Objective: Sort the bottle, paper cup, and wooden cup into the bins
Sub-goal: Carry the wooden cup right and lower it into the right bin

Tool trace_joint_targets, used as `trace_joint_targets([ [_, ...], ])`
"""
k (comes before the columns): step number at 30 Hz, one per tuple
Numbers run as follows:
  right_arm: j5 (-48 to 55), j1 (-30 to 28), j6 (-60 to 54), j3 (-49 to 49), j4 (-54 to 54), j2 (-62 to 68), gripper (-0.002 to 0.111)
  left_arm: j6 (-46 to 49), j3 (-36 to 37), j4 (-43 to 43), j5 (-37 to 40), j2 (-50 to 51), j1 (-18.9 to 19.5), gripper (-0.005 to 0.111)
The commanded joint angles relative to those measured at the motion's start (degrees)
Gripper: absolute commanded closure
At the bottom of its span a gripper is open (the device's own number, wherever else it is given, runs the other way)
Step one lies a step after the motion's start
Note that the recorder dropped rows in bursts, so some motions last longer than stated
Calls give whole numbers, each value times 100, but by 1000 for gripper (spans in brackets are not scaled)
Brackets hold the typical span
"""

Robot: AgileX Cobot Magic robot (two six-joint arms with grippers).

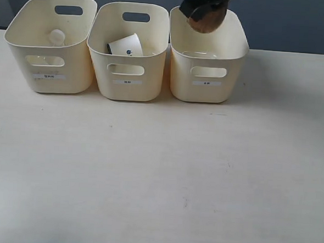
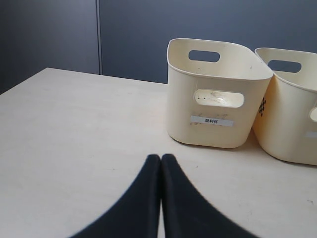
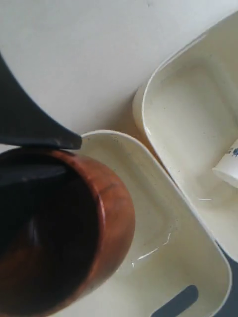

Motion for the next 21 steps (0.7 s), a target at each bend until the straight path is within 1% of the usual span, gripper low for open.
trace_joint_targets([
  [1,-197,-256,122,-32,161,442,108,-8,11,6,-36,-29,-22,107],
  [8,-429,-270,224,-22,321,1007,108,-8,11,6,-36,-29,-22,107],
  [21,-456,-270,564,-22,369,1360,108,-8,11,6,-36,-29,-22,107],
])
